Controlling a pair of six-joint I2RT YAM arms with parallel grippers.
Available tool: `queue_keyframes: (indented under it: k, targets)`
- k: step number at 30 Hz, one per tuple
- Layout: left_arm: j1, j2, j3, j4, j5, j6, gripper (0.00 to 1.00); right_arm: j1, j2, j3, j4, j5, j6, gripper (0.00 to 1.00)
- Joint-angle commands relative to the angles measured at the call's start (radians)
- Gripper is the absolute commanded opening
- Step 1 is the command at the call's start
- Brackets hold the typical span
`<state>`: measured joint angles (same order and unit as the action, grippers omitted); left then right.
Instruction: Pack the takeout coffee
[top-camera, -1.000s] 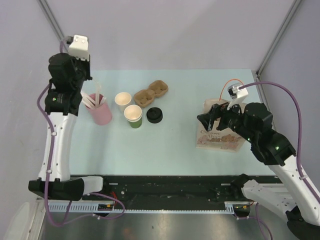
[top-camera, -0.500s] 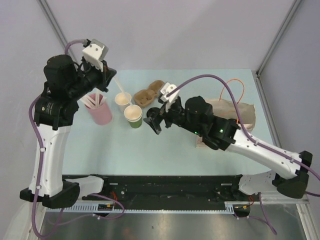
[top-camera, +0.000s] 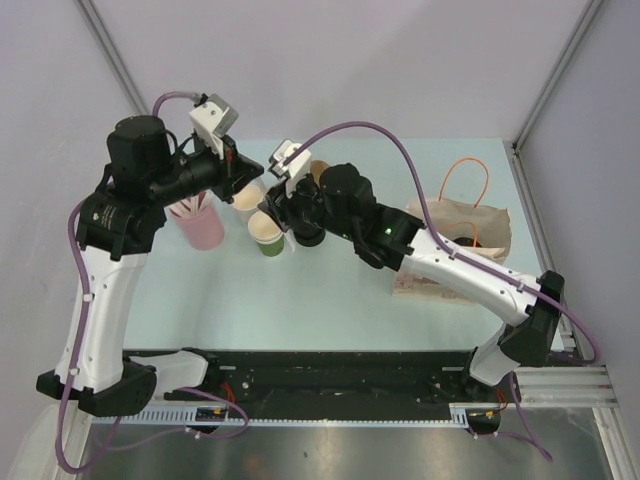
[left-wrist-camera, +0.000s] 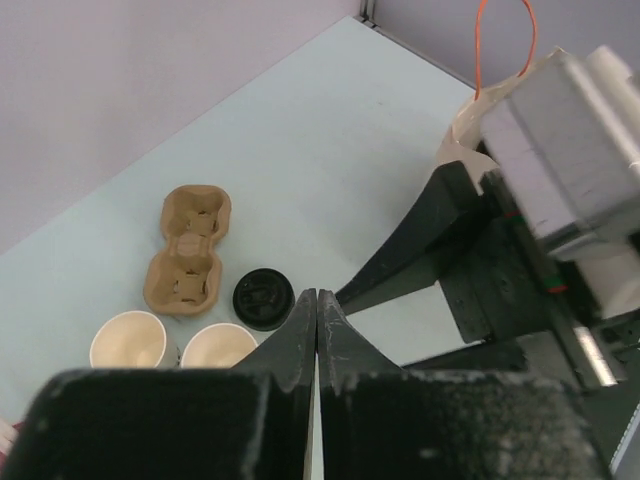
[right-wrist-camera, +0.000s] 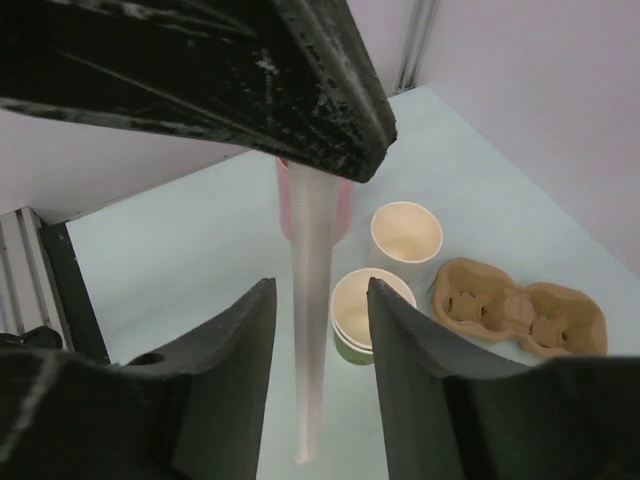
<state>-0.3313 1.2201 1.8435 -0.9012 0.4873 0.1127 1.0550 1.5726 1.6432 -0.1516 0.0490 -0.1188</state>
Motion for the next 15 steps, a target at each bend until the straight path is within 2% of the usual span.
queue_keyframes:
  k: [1, 2, 3, 6, 7, 8, 9, 10, 15]
  targets:
    - [-0.009, -0.019, -0.012, -0.001, 0.048, 0.015, 0.0, -0.02, 0.017, 0.055, 0.029, -0.038, 0.031, 0.15]
    - [-0.009, -0.018, -0.013, -0.001, 0.042, 0.018, 0.0, -0.02, 0.014, 0.053, 0.026, -0.037, 0.039, 0.03]
    - [-0.009, -0.016, -0.021, -0.001, 0.03, 0.019, 0.0, -0.023, 0.003, 0.043, 0.023, -0.038, 0.044, 0.0]
    - [-0.008, -0.005, -0.036, -0.001, 0.016, 0.012, 0.01, -0.027, -0.043, 0.006, 0.032, -0.034, 0.07, 0.0]
    - [-0.009, 0.002, -0.039, -0.001, 0.014, -0.004, 0.31, -0.032, -0.057, -0.006, 0.032, -0.025, 0.08, 0.0]
    - [-0.009, 0.013, -0.044, -0.001, 0.016, -0.007, 0.55, -0.036, -0.078, -0.017, 0.029, 0.0, 0.091, 0.0]
    - [-0.009, 0.016, -0.055, -0.001, 0.014, -0.016, 0.73, -0.046, -0.113, -0.038, 0.018, 0.015, 0.106, 0.0]
    - [-0.008, 0.021, -0.058, -0.001, 0.008, -0.021, 1.0, -0.049, -0.137, -0.051, 0.009, 0.031, 0.111, 0.0]
    - [-0.009, 0.022, -0.066, 0.001, -0.065, -0.013, 1.0, -0.093, -0.301, -0.118, -0.103, 0.21, 0.129, 0.0]
